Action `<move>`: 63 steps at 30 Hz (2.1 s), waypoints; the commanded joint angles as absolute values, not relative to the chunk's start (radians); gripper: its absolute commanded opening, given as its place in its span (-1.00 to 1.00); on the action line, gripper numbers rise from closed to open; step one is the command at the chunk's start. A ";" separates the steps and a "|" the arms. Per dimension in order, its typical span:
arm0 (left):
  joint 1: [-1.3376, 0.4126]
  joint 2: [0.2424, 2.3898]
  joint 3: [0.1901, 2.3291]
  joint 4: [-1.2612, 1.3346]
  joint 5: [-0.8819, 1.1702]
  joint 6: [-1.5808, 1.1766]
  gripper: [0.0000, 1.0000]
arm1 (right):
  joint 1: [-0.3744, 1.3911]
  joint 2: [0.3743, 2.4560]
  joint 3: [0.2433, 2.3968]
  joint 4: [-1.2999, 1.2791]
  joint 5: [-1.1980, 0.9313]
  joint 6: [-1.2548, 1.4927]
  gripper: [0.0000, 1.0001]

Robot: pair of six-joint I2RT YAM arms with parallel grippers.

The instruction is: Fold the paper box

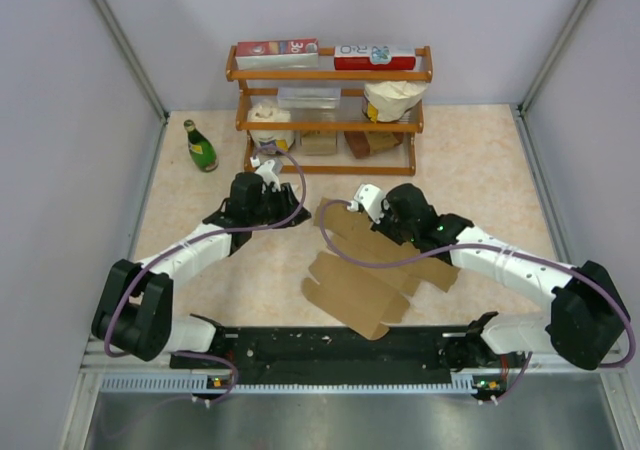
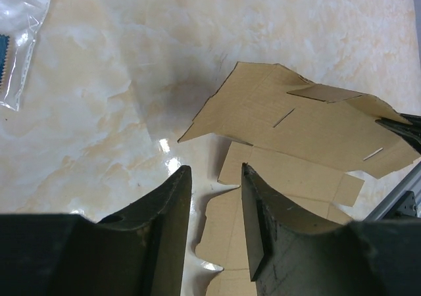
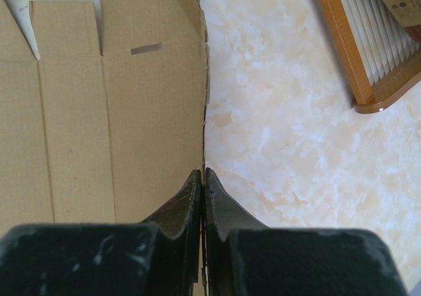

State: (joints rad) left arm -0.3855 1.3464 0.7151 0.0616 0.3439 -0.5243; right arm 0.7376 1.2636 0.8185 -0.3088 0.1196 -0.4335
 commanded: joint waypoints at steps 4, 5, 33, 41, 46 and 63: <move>-0.371 1.385 0.750 0.120 0.350 -0.503 -0.30 | 0.749 1.215 0.818 -0.250 0.141 -0.430 -1.00; -0.370 1.397 0.756 0.118 0.350 -0.502 -0.31 | 0.749 1.210 0.818 -0.249 0.141 -0.430 -1.00; -0.403 1.446 0.802 0.422 0.612 -0.618 0.03 | 0.749 1.186 0.842 -0.287 0.022 -0.370 -1.00; -0.431 1.494 0.890 0.328 0.512 -0.635 0.06 | 0.749 1.175 0.850 -0.305 0.005 -0.357 -1.00; -0.477 1.493 0.930 0.292 0.497 -0.514 0.11 | 0.749 1.172 0.859 -0.316 0.006 -0.354 -1.00; -0.509 1.558 1.003 0.126 0.339 -0.420 -0.03 | 0.749 1.167 0.870 -0.328 -0.028 -0.333 -1.00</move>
